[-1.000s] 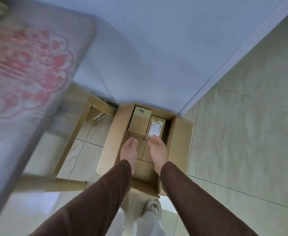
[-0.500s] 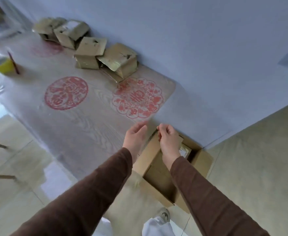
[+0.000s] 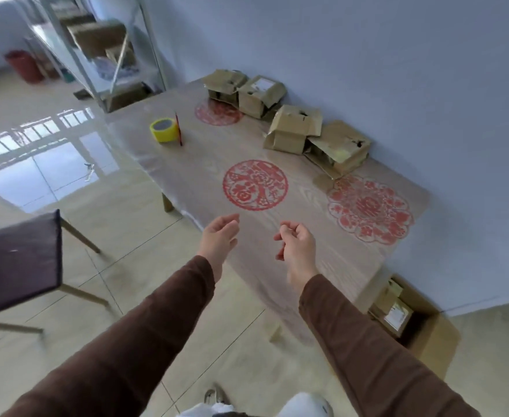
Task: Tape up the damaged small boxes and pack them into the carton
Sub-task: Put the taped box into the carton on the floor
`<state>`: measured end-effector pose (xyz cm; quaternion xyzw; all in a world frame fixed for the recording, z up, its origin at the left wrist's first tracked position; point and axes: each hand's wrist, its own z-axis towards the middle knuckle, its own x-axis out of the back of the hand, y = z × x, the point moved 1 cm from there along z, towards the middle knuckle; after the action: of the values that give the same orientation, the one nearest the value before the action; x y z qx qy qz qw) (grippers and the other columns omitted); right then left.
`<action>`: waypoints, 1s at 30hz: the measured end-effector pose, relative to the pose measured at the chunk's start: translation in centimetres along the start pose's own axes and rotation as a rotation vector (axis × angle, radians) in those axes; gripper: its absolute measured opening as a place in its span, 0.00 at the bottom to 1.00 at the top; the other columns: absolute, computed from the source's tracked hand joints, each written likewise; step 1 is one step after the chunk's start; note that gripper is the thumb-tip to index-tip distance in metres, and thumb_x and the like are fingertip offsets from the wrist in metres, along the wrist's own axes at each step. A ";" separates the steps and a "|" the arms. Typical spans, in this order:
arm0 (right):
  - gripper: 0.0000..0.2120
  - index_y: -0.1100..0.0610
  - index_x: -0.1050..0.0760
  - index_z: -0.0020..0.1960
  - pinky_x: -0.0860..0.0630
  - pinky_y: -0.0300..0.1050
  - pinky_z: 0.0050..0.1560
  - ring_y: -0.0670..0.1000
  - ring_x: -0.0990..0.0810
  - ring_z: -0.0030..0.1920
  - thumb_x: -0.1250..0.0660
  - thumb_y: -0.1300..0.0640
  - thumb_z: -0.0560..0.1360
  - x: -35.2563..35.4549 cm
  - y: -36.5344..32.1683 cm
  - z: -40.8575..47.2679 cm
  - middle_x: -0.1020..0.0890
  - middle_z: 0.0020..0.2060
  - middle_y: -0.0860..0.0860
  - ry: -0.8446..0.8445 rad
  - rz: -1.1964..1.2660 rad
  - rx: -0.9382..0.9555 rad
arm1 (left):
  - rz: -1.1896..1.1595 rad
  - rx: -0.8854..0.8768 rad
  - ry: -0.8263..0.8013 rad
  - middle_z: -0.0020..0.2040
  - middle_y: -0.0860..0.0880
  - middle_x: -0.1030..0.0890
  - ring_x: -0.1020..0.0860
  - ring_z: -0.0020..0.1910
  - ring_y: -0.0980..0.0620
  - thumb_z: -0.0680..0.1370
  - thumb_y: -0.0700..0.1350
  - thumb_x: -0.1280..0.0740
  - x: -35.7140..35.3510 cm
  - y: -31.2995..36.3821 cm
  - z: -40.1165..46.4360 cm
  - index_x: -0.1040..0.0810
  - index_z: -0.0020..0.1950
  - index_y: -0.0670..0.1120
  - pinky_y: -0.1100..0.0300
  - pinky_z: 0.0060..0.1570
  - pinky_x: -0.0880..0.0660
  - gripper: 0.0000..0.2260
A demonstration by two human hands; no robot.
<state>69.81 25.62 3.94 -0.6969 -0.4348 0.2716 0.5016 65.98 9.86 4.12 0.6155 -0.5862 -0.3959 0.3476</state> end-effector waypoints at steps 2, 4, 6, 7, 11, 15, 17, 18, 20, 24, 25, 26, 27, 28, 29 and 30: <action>0.06 0.58 0.23 0.55 0.28 0.39 0.28 0.44 0.27 0.29 0.39 0.60 0.83 -3.7 -0.4 -0.5 0.21 0.38 0.52 -0.031 -0.014 -0.016 | -0.033 0.019 0.018 0.61 0.48 0.19 0.22 0.62 0.50 0.83 0.41 0.37 3.7 0.8 0.9 0.20 0.58 0.48 0.53 0.66 0.26 0.07; 0.06 0.56 0.23 0.55 0.27 0.39 0.29 0.45 0.27 0.31 0.38 0.60 0.82 -6.4 -0.9 -0.5 0.24 0.35 0.50 -0.046 -0.022 -0.023 | -0.059 0.036 0.026 0.61 0.47 0.19 0.21 0.61 0.49 0.83 0.41 0.36 6.4 1.4 2.1 0.20 0.58 0.47 0.53 0.65 0.26 0.07; 0.05 0.56 0.23 0.54 0.27 0.40 0.30 0.45 0.28 0.31 0.37 0.59 0.82 -8.9 -1.3 0.3 0.27 0.33 0.49 -0.055 -0.023 -0.013 | -0.085 0.053 0.029 0.61 0.47 0.18 0.21 0.61 0.49 0.83 0.42 0.36 8.5 2.0 3.7 0.20 0.59 0.46 0.53 0.64 0.25 0.07; 0.05 0.56 0.23 0.55 0.27 0.41 0.30 0.45 0.29 0.31 0.37 0.59 0.82 -9.9 -1.4 0.8 0.27 0.32 0.48 -0.061 -0.017 -0.011 | -0.094 0.062 0.031 0.61 0.47 0.18 0.20 0.61 0.49 0.83 0.42 0.36 9.2 2.2 4.5 0.20 0.60 0.46 0.53 0.64 0.25 0.08; 0.05 0.56 0.23 0.56 0.25 0.41 0.31 0.46 0.28 0.30 0.36 0.57 0.83 -14.1 -1.8 4.1 0.25 0.34 0.51 -0.046 0.039 0.000 | -0.085 0.087 0.017 0.60 0.48 0.18 0.20 0.61 0.49 0.83 0.42 0.36 11.0 3.4 8.7 0.20 0.59 0.46 0.51 0.65 0.25 0.07; 0.07 0.57 0.25 0.58 0.21 0.44 0.38 0.48 0.22 0.34 0.39 0.63 0.83 -17.8 -1.7 8.7 0.21 0.40 0.54 0.006 0.106 -0.030 | -0.018 0.112 -0.029 0.61 0.48 0.18 0.20 0.60 0.49 0.83 0.42 0.35 11.9 5.2 14.4 0.19 0.58 0.47 0.53 0.63 0.24 0.07; 0.08 0.56 0.25 0.56 0.20 0.45 0.38 0.48 0.22 0.33 0.40 0.65 0.83 -19.4 -2.2 11.4 0.20 0.41 0.55 0.043 0.127 -0.046 | 0.013 0.116 -0.044 0.61 0.47 0.18 0.20 0.60 0.49 0.83 0.42 0.35 12.0 6.8 17.9 0.19 0.57 0.47 0.54 0.61 0.24 0.06; 0.08 0.56 0.25 0.55 0.21 0.45 0.36 0.48 0.23 0.31 0.40 0.65 0.83 -20.3 -2.6 13.0 0.20 0.41 0.56 0.063 0.145 -0.066 | 0.031 0.119 -0.051 0.61 0.47 0.18 0.20 0.60 0.49 0.83 0.42 0.35 11.9 7.8 19.9 0.19 0.56 0.47 0.54 0.61 0.24 0.06; 0.07 0.57 0.24 0.55 0.26 0.43 0.29 0.47 0.26 0.28 0.40 0.62 0.84 -21.7 -3.5 16.0 0.21 0.37 0.56 0.091 0.213 -0.124 | 0.063 0.142 -0.066 0.61 0.47 0.18 0.20 0.60 0.48 0.83 0.42 0.35 11.7 9.8 23.6 0.19 0.56 0.47 0.54 0.60 0.24 0.06; 0.09 0.57 0.22 0.55 0.31 0.42 0.27 0.49 0.28 0.27 0.40 0.56 0.85 -23.8 -5.9 20.9 0.24 0.32 0.55 0.109 0.246 -0.129 | 0.099 0.147 -0.109 0.60 0.47 0.17 0.19 0.60 0.48 0.83 0.42 0.35 10.6 13.1 29.4 0.20 0.58 0.46 0.55 0.60 0.24 0.06; 0.09 0.57 0.22 0.56 0.29 0.44 0.28 0.49 0.27 0.28 0.39 0.56 0.84 -24.2 -6.4 22.1 0.24 0.32 0.55 0.124 0.243 -0.123 | 0.111 0.152 -0.123 0.60 0.47 0.17 0.19 0.60 0.48 0.83 0.43 0.35 10.1 13.9 30.9 0.20 0.58 0.46 0.55 0.60 0.24 0.07; 0.07 0.57 0.23 0.56 0.28 0.46 0.31 0.50 0.26 0.29 0.39 0.57 0.84 -24.4 -6.8 23.4 0.23 0.35 0.55 0.144 0.238 -0.120 | 0.126 0.164 -0.139 0.60 0.47 0.18 0.20 0.60 0.48 0.83 0.43 0.35 9.5 14.5 32.1 0.20 0.59 0.46 0.54 0.61 0.24 0.07; 0.06 0.56 0.23 0.56 0.25 0.48 0.34 0.51 0.24 0.32 0.38 0.58 0.83 -24.4 -7.0 24.4 0.21 0.38 0.56 0.162 0.233 -0.119 | 0.139 0.179 -0.155 0.60 0.47 0.18 0.20 0.60 0.48 0.83 0.43 0.36 9.0 14.8 33.0 0.20 0.60 0.46 0.53 0.63 0.25 0.08; 0.05 0.54 0.23 0.56 0.22 0.51 0.39 0.53 0.21 0.37 0.37 0.60 0.82 -24.4 -7.1 25.6 0.19 0.44 0.56 0.187 0.224 -0.117 | 0.152 0.199 -0.180 0.60 0.47 0.18 0.20 0.60 0.48 0.83 0.43 0.36 8.4 15.3 34.1 0.20 0.61 0.45 0.52 0.64 0.25 0.08; 0.08 0.51 0.23 0.56 0.19 0.54 0.45 0.55 0.18 0.42 0.36 0.62 0.81 -24.3 -7.1 26.7 0.18 0.49 0.56 0.210 0.206 -0.119 | 0.163 0.216 -0.209 0.60 0.47 0.18 0.20 0.61 0.48 0.83 0.43 0.36 7.6 15.7 35.0 0.21 0.61 0.45 0.52 0.65 0.25 0.08; 0.10 0.50 0.23 0.56 0.19 0.56 0.50 0.56 0.17 0.48 0.35 0.62 0.80 -24.2 -7.2 27.8 0.18 0.52 0.56 0.228 0.192 -0.127 | 0.170 0.230 -0.243 0.60 0.47 0.18 0.20 0.61 0.48 0.84 0.42 0.36 6.9 16.1 36.0 0.21 0.61 0.45 0.53 0.64 0.25 0.08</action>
<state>33.31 18.10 -0.38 -0.7918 -0.3227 0.2095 0.4744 26.59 3.12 1.95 0.5472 -0.7151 -0.3667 0.2338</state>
